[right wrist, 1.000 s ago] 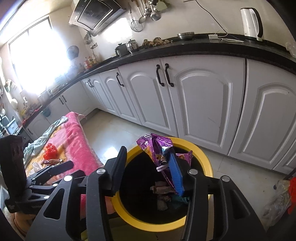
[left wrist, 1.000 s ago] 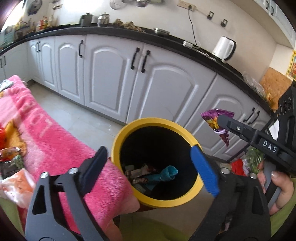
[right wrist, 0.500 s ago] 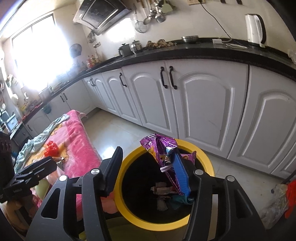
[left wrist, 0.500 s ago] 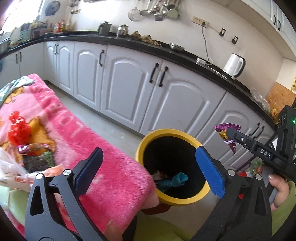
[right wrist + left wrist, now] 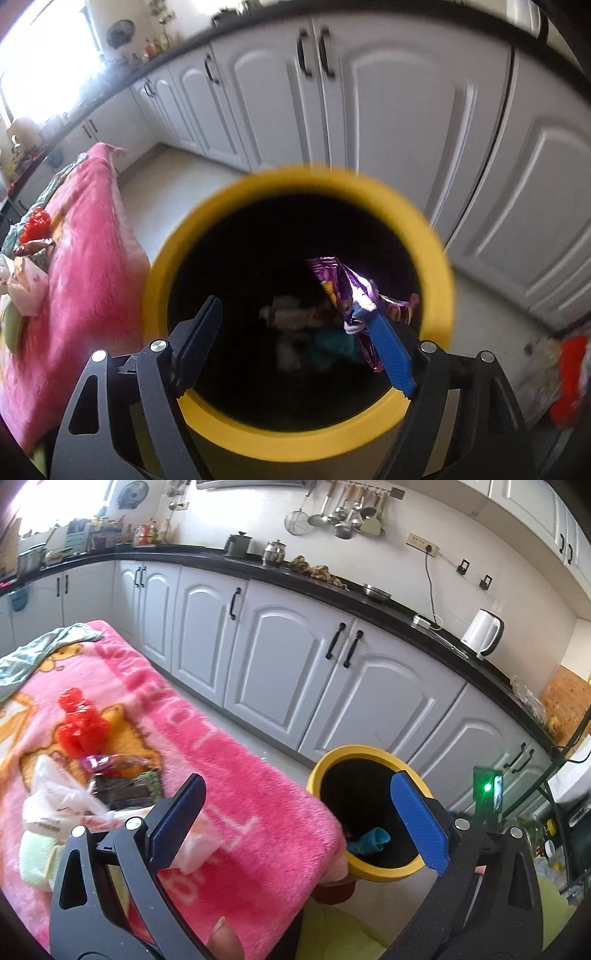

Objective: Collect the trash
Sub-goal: 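Open the left tool over the bin to drop the chocolate bar while the right tool drops the purple wrapper, then move both tools back over the table toward the scrubber and white bag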

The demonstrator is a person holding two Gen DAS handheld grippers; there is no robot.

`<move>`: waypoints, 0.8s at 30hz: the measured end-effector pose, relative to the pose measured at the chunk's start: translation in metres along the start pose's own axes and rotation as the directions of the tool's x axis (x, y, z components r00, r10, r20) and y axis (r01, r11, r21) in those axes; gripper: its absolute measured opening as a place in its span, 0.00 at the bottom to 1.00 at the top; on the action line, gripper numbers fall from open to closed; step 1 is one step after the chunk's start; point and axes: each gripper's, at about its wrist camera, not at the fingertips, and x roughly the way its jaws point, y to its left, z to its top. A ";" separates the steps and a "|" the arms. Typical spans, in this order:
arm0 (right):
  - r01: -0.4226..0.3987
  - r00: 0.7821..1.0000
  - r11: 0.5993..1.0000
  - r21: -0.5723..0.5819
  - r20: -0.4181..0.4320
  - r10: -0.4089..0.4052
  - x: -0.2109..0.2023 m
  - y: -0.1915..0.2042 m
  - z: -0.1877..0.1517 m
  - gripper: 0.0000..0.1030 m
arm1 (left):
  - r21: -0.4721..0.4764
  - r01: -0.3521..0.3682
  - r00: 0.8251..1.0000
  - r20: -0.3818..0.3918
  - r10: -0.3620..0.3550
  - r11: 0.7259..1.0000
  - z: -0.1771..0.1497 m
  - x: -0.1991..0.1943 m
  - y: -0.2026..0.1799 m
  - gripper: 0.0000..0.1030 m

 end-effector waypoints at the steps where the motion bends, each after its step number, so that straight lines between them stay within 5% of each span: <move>1: -0.008 1.000 1.000 0.012 -0.021 0.008 0.005 0.000 -0.005 0.76 | -0.003 -0.007 1.000 0.002 0.007 1.000 -0.001 -0.002 0.004 0.89; 6: -0.004 0.996 0.999 -0.045 -0.087 0.000 0.015 0.023 -0.025 0.79 | -0.021 -0.052 0.999 0.008 0.052 0.998 -0.007 -0.016 0.028 0.89; 12: -0.019 0.998 0.993 -0.120 -0.054 0.012 0.002 0.054 -0.024 0.80 | -0.069 -0.127 0.992 0.019 0.128 0.990 -0.014 -0.036 0.069 0.89; 24: -0.210 0.974 0.946 -0.246 0.033 0.225 -0.051 0.152 0.012 0.82 | -0.202 -0.248 0.967 0.008 0.255 0.947 -0.024 -0.062 0.151 0.89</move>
